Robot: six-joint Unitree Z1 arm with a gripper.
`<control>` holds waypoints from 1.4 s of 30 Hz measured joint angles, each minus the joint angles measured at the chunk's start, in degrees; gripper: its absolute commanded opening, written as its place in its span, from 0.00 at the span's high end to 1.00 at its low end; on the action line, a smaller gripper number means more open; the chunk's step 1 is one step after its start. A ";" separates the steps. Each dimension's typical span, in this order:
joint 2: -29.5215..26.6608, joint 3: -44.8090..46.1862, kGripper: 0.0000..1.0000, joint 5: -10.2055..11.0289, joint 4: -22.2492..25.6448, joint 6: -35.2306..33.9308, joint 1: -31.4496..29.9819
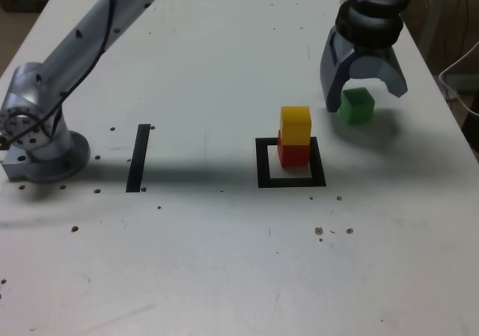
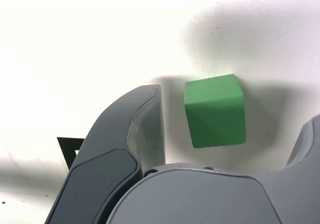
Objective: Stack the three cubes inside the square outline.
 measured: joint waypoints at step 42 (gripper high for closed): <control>1.93 -0.69 0.88 -0.79 -1.61 1.39 0.76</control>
